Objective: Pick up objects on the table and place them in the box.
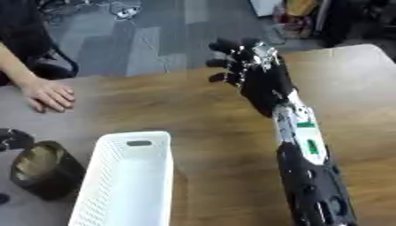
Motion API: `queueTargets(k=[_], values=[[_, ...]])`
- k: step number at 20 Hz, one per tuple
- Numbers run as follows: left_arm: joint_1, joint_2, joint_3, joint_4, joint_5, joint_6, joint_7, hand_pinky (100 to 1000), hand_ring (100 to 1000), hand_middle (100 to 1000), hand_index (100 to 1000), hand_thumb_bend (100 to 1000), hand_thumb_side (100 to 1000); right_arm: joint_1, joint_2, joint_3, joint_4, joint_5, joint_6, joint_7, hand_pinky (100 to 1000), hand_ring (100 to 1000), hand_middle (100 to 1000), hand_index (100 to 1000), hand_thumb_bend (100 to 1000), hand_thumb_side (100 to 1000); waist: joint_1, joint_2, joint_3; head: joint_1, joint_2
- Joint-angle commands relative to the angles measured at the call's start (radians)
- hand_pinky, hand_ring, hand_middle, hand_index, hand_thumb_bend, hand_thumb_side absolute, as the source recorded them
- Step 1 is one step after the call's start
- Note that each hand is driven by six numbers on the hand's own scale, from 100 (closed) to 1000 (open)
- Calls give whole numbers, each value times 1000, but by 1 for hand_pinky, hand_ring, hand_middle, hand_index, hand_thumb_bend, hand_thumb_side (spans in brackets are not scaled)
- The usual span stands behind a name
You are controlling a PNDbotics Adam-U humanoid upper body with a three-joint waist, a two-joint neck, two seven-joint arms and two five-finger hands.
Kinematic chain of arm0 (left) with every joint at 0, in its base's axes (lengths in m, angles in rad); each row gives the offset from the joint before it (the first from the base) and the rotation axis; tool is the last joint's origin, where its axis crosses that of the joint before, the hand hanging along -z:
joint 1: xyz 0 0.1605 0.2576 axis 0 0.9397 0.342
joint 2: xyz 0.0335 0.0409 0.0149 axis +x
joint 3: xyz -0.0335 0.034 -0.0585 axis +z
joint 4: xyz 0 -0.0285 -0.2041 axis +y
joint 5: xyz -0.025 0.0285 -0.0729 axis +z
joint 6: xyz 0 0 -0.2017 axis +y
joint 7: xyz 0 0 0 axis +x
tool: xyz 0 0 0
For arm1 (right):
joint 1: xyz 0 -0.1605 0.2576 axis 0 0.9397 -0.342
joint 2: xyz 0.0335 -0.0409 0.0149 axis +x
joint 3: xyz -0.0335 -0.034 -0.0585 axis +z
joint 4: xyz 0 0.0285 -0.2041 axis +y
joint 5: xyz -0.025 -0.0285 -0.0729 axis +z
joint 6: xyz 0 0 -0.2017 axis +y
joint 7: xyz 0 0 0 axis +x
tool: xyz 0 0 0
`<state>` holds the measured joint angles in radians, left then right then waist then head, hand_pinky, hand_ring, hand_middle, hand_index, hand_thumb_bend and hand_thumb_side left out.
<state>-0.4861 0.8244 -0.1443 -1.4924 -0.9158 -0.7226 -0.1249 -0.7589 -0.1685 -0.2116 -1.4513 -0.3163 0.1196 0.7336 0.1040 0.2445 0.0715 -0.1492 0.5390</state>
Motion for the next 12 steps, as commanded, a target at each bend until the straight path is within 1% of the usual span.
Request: queueTargets(k=[1,8,12], values=[[-4,21,4,1,-17,-2,8,100,100,779,900,409,428,-12,-19,-1,-21,0,0,3,721,829,908,922,100,1000,0,-13,2,-1,-7],[11,16,-6,6,-21,-5,8,100,100,764,888,398,440,-14,-18,0,-21,-1,-1,5,722,829,909,923,100,1000,-2,-10,3,0,0],[25,0,-8,22,-46,0,10,100,100,750,877,395,447,-15,-16,-1,-24,-4,0,6,722,829,909,923,100,1000,-5,-6,0,2,1]])
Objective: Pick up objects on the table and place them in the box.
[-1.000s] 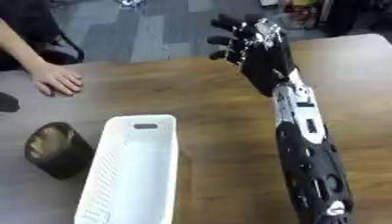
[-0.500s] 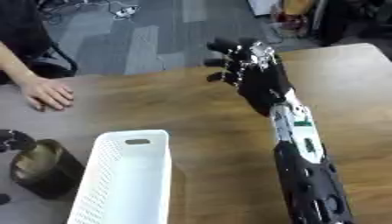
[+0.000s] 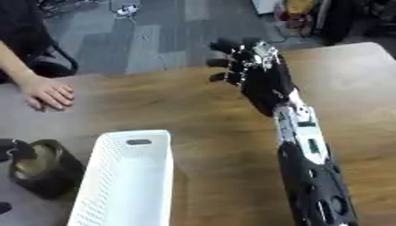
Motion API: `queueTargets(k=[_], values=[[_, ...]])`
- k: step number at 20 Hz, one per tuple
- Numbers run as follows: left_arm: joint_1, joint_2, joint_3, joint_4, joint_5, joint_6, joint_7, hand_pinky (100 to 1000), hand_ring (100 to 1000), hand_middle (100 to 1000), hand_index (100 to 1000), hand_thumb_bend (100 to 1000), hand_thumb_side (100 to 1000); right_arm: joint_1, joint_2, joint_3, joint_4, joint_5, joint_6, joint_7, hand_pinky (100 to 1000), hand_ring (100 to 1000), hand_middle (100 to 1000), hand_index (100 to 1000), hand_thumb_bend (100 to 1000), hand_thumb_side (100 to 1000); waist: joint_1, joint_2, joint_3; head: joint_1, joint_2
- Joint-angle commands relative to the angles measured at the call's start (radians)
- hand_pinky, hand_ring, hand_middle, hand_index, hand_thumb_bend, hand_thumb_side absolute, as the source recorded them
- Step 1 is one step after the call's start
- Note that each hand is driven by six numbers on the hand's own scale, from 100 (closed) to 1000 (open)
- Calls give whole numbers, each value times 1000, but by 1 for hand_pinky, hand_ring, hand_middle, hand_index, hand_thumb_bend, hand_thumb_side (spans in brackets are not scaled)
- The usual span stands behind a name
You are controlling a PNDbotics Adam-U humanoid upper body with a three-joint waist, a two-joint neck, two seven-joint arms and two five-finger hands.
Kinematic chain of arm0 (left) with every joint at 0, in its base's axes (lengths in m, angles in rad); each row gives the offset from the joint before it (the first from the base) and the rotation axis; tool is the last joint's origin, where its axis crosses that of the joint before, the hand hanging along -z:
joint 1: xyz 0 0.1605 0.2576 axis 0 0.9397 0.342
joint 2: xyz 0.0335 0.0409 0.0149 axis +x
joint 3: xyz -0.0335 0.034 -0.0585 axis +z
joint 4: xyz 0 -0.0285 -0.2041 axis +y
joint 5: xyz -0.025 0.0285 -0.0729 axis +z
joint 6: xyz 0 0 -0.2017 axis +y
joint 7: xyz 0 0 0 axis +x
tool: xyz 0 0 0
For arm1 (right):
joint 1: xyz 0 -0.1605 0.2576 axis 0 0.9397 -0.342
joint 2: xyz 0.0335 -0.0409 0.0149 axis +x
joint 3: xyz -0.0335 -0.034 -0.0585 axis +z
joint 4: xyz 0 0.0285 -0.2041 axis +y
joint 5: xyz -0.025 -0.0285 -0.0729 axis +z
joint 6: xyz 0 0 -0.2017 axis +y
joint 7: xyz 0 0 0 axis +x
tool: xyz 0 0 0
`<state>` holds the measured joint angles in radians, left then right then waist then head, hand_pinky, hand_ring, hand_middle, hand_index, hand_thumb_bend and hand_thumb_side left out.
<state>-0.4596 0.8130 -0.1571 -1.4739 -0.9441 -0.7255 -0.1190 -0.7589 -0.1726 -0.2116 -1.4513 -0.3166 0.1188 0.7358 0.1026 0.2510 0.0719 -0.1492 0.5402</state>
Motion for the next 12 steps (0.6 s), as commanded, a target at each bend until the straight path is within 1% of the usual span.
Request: queueTargets(k=[1,2,6,8,9,11,12], values=[[3,4,4,10,-26,4,6,100,100,733,864,382,449,-17,-11,-1,-25,-5,1,3,722,829,909,923,100,1000,-5,-10,-2,3,-1],[5,-2,3,17,-35,5,8,100,100,735,865,383,449,-18,-11,-2,-25,-5,2,3,722,829,909,923,100,1000,-5,-9,-3,3,-1],[12,-25,5,39,-63,8,25,100,100,681,832,368,424,-22,-8,-1,-27,-8,2,4,723,829,909,923,100,1000,-10,-4,-7,5,-6],[11,-35,8,49,-72,14,39,100,100,625,791,362,360,-23,-7,-1,-28,-9,2,5,723,829,909,923,100,1000,-11,-2,-8,6,-10],[10,-41,9,54,-79,18,48,100,100,612,780,359,349,-24,-6,-1,-28,-9,2,5,723,830,909,923,100,1000,-11,-1,-10,7,-12],[4,-56,14,69,-92,31,72,100,100,509,690,364,259,-26,-4,0,-29,-10,2,6,723,829,909,923,100,1000,-13,2,-13,7,-16],[-1,-63,17,77,-102,40,89,100,100,458,642,360,244,-28,-2,0,-30,-10,1,7,723,829,909,923,100,1000,-15,3,-15,7,-19]])
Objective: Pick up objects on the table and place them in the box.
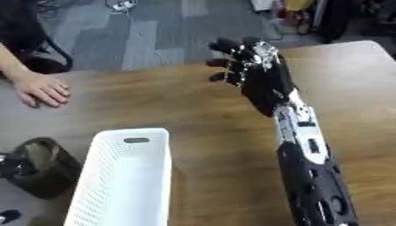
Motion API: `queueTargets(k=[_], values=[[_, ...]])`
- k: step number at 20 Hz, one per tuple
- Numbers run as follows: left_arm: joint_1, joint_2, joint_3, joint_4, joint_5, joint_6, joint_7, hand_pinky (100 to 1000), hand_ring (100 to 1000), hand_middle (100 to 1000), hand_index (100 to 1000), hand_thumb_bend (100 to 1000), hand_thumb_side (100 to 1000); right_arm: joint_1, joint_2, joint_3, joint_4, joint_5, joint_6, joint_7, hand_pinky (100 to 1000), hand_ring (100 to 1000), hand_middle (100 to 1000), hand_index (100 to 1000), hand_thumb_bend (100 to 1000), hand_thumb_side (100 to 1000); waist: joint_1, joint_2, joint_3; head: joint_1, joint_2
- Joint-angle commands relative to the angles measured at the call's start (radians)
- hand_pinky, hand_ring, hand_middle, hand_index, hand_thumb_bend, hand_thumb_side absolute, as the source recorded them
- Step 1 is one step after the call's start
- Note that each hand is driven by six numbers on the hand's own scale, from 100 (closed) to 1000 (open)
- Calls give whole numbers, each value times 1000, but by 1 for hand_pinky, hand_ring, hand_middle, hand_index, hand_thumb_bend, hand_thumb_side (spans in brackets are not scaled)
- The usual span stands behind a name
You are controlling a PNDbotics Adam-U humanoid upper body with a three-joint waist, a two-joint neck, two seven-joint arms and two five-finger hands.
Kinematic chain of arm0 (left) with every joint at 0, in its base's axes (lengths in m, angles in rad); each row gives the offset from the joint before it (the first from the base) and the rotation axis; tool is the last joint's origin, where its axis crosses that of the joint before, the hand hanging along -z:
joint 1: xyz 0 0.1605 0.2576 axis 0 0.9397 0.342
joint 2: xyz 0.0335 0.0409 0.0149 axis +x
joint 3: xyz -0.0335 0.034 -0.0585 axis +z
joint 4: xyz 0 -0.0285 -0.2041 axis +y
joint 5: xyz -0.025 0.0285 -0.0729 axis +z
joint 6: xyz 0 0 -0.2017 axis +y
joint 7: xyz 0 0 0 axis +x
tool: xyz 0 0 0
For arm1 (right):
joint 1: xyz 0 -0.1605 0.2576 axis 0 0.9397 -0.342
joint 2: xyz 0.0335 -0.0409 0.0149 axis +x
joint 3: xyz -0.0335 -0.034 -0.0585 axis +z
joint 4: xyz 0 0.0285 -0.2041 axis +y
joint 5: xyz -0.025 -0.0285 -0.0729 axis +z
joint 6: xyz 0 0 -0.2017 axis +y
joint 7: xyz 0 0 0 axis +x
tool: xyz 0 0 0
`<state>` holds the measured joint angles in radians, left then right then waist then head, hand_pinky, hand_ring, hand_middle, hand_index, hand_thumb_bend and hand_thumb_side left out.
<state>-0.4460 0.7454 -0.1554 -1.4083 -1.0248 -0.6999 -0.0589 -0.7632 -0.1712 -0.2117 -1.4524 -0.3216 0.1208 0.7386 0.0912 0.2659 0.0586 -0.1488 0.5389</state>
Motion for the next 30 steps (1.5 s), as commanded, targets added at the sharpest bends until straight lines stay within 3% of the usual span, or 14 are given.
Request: queueTargets(k=[1,2,3,5,6,7,20,23,27,30], values=[[-19,-2,18,20,-31,24,47,100,100,367,558,338,217,-26,-3,1,-29,-5,-1,4,723,829,909,923,100,1000,-4,-10,-3,7,-19],[-26,-8,20,29,-42,35,68,100,100,310,511,318,195,-28,-1,1,-29,-5,-2,5,723,829,909,923,100,1000,-5,-9,-5,7,-21],[-32,-14,23,40,-54,47,92,100,100,244,456,213,171,-30,0,1,-28,-5,-2,5,723,830,909,923,100,1000,-6,-8,-7,7,-24],[-43,-25,26,69,-74,75,142,100,100,193,445,100,201,-34,1,2,-27,-4,-3,7,723,830,909,923,100,1000,-7,-5,-12,9,-27],[-47,-29,25,81,-85,85,161,100,100,208,438,100,183,-35,1,2,-26,-3,-5,8,723,830,909,923,100,1000,-8,-4,-13,9,-28],[-49,-31,22,91,-95,90,175,100,100,168,455,100,244,-36,1,2,-25,-3,-6,8,723,830,909,923,100,1000,-8,-4,-14,9,-29],[-45,-40,11,109,-142,84,193,100,100,148,445,100,244,-37,1,0,-26,-4,-9,7,724,830,910,923,100,1000,-11,-2,-13,0,-28],[-43,-38,8,103,-152,76,190,100,100,102,466,100,244,-35,2,-1,-27,-5,-9,6,724,830,910,923,100,1000,-11,-2,-13,-2,-28],[-38,7,7,31,-192,30,186,100,100,100,409,100,244,-34,1,-2,-28,-5,-9,4,724,831,910,923,100,1000,-10,-7,-13,-9,-24],[-14,91,7,-98,-181,-3,198,100,100,100,340,100,245,-25,-5,-3,-25,-4,-9,1,724,831,910,923,100,1000,-4,-19,-5,-25,-15]])
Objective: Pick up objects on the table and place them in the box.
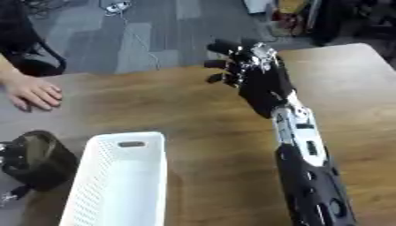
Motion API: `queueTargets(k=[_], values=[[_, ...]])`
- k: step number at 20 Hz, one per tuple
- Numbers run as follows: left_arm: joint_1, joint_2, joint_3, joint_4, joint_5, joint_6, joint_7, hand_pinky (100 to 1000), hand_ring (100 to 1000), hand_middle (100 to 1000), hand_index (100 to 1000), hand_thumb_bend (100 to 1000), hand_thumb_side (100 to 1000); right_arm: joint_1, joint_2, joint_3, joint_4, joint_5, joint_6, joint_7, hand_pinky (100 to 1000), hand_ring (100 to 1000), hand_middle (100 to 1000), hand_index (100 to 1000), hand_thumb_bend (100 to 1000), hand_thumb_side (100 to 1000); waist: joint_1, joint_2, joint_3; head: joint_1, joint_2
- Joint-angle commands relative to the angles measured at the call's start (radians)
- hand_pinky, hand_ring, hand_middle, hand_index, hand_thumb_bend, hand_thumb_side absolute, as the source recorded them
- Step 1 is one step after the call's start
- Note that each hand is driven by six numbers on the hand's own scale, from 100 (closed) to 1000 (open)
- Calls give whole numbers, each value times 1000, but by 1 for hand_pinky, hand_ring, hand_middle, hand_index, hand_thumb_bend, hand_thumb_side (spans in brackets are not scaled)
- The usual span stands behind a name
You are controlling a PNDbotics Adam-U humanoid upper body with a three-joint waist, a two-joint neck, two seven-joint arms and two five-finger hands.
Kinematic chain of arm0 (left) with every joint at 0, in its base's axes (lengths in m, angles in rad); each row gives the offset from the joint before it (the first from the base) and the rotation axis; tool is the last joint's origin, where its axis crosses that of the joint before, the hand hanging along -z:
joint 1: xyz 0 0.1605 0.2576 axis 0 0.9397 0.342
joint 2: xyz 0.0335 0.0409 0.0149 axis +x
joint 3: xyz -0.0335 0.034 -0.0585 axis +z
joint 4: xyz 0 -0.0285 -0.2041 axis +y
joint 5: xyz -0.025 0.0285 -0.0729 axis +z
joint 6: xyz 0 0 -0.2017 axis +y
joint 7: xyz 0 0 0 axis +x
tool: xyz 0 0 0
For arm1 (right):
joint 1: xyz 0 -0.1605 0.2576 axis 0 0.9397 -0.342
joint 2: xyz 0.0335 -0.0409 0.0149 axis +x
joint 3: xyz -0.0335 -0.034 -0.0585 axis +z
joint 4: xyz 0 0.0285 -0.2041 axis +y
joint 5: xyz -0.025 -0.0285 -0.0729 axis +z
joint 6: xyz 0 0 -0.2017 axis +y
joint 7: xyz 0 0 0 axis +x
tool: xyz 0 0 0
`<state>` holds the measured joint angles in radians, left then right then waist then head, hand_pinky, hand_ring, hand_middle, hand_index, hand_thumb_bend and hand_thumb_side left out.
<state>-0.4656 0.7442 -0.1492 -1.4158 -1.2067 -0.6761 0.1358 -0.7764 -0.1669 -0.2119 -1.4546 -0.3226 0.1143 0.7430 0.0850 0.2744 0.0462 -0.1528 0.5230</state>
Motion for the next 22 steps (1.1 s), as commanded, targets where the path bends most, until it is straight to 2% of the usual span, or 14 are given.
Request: queueTargets(k=[1,4,7,15,18,22], values=[[19,123,0,-143,21,-36,3,100,100,100,333,100,245,-6,-12,-4,-23,-4,-1,-5,724,831,909,923,100,1000,6,-32,12,-27,3],[54,190,7,-286,107,-42,-21,100,100,100,325,100,247,11,-14,-5,-28,-6,5,-10,724,831,910,922,100,1000,13,-46,26,-43,5],[75,220,25,-381,196,-24,-72,100,100,100,325,100,248,24,-11,-6,-38,-9,12,-15,725,831,909,922,100,1000,16,-57,36,-53,2],[85,232,57,-475,319,11,-160,100,100,100,325,100,252,44,-7,-7,-56,-14,27,-25,725,831,909,921,100,1000,20,-72,47,-66,-5],[45,216,38,-494,358,0,-180,100,100,100,324,100,254,48,-4,-5,-58,-14,30,-26,725,832,910,921,100,1000,22,-78,47,-63,-7],[-97,137,-33,-509,420,-42,-241,100,100,100,322,100,258,53,5,-4,-62,-11,33,-28,725,832,910,921,100,1000,22,-86,43,-43,-11]])
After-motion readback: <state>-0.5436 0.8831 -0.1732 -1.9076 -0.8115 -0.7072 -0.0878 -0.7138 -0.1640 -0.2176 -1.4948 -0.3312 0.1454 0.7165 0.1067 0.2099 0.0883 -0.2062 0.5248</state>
